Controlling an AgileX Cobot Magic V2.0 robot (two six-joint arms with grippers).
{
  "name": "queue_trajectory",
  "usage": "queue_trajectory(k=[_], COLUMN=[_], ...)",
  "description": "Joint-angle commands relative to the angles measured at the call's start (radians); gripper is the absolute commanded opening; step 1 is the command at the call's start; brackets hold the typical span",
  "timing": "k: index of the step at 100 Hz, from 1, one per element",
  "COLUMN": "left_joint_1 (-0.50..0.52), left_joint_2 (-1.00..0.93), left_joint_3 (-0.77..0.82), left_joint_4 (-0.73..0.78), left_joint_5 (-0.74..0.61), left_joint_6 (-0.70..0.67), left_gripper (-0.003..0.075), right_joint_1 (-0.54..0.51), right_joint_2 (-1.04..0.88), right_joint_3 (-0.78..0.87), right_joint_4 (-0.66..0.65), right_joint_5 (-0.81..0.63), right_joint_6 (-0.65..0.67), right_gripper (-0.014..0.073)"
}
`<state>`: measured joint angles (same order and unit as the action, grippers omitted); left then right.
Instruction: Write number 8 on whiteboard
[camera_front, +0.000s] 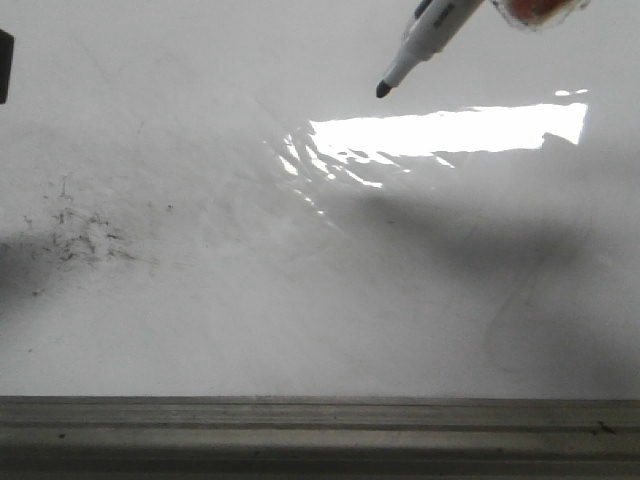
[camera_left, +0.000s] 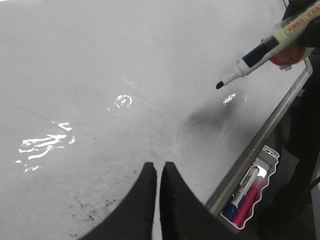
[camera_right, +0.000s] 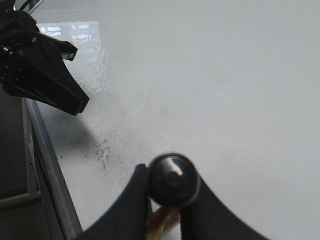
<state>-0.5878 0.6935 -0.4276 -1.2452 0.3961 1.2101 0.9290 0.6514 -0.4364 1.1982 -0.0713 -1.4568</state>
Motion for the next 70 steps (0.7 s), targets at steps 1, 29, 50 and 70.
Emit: queue_trajectory(k=[1, 29, 50, 70], left_joint_1=[-0.002, -0.002, -0.002, -0.002], left_joint_2=[-0.003, -0.001, -0.001, -0.001], left_joint_3=[-0.025, -0.025, -0.025, -0.025], left_joint_4=[-0.035, -0.035, -0.035, -0.035], left_joint_5=[-0.018, -0.018, -0.018, -0.018], left_joint_6=[0.002, 0.002, 0.002, 0.002], left_gripper=[-0.0020, -0.0020, -0.0020, -0.0020], right_joint_1=[0.002, 0.002, 0.002, 0.002], right_joint_2=[-0.004, -0.004, -0.004, -0.004], right_joint_3=[-0.034, -0.034, -0.034, -0.034], right_joint_4=[-0.014, -0.014, -0.014, -0.014], right_joint_5=[-0.025, -0.025, -0.023, 0.019], right_joint_6=[-0.011, -0.011, -0.011, -0.011], right_gripper=[-0.0062, -0.0062, -0.0062, -0.0063])
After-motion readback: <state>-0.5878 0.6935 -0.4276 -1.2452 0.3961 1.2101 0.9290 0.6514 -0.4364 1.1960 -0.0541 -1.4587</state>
